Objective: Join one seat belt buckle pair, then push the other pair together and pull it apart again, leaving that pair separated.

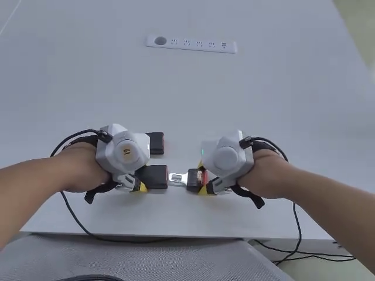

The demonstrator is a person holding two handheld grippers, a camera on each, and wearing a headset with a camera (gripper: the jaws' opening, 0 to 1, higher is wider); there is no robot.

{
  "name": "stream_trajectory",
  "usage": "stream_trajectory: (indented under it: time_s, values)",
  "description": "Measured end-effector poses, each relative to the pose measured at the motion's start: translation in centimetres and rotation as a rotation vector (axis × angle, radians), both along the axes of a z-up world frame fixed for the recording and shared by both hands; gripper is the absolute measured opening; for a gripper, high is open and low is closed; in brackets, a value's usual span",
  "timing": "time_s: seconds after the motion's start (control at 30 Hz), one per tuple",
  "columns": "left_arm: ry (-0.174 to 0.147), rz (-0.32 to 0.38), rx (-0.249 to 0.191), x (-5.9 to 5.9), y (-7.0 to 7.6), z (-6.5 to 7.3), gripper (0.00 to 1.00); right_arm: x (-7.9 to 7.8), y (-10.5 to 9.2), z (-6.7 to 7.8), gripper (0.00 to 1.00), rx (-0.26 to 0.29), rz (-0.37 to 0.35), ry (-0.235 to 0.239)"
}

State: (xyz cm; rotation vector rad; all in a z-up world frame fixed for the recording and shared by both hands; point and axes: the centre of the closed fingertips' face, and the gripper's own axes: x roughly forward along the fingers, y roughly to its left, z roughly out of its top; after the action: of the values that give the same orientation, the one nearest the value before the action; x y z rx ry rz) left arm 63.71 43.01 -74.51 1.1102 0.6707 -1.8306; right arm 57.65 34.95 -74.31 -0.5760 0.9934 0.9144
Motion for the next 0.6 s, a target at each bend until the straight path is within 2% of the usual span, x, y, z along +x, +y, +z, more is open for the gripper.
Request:
stream_trajectory:
  time_s: [0.6]
  values:
    - [-0.006, -0.038, 0.014, 0.01, -0.06, 0.02, 0.34, 0.74, 0.74, 0.1, 0.32, 0.002, 0.038, -0.009]
